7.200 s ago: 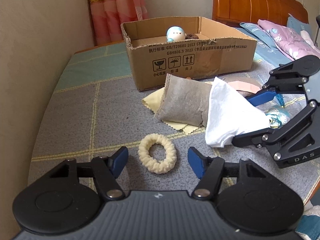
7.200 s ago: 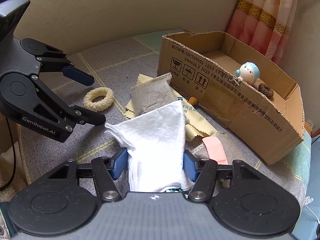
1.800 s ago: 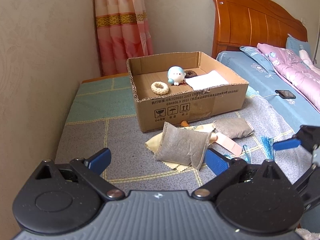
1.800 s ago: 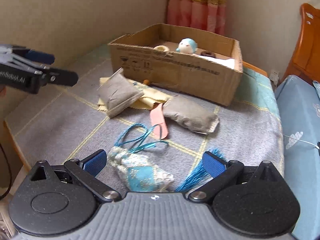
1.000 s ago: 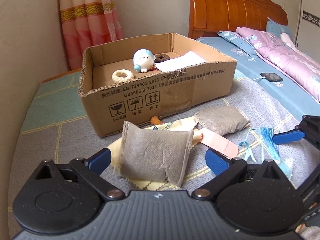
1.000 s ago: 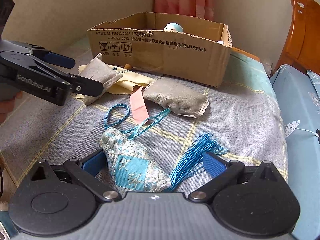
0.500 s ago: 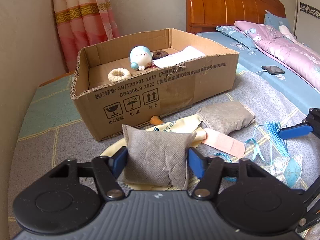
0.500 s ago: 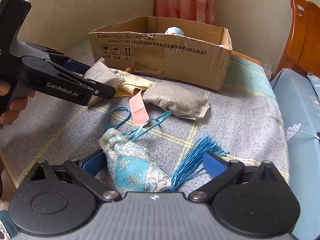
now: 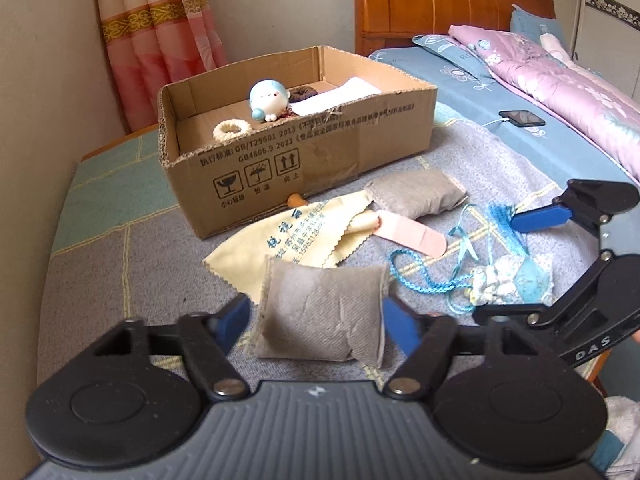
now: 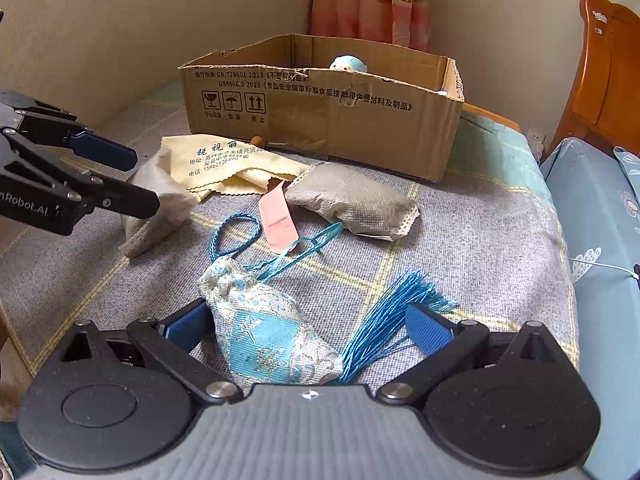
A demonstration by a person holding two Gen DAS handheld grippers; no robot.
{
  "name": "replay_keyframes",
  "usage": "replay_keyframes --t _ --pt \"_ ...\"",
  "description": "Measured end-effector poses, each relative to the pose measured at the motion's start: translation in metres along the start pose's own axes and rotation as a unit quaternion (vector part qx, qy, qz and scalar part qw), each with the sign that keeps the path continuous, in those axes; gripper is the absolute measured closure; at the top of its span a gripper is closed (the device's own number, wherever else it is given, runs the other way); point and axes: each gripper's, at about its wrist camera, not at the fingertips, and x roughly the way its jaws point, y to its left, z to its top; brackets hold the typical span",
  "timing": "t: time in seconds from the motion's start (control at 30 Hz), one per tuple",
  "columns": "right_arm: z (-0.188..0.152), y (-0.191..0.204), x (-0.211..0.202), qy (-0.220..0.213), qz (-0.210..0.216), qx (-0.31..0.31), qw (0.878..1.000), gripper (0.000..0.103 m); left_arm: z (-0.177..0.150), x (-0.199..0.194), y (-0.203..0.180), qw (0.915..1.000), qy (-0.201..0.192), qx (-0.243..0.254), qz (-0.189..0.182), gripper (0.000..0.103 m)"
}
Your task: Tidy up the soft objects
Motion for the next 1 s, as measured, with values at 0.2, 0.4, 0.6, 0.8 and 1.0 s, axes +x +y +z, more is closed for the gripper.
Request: replay_keyframes --t 0.2,0.4,0.6,0.8,1.0 --pt "-0.001 0.000 -0.001 -0.004 -0.001 0.000 1.000 0.000 -0.010 0.014 -0.003 1.0000 0.006 -0.002 0.006 0.012" --pt "-0.006 0.002 -0.006 -0.002 0.008 -0.009 1.000 0.000 -0.022 0.028 0.003 0.9994 0.009 -0.032 -0.004 0.000" --pt "-0.005 0.012 -0.012 0.006 0.024 -0.034 0.999 0.000 -0.022 0.028 0.003 0.9995 0.005 -0.031 -0.002 0.000" --pt "0.005 0.021 -0.019 -0.014 0.036 -0.068 0.997 0.001 -0.022 0.029 0.004 0.9995 0.002 -0.032 -0.001 0.000" --pt "0.004 0.024 -0.015 0.026 0.091 -0.059 0.994 0.008 -0.022 0.029 0.004 0.9994 0.003 -0.033 0.000 0.000"
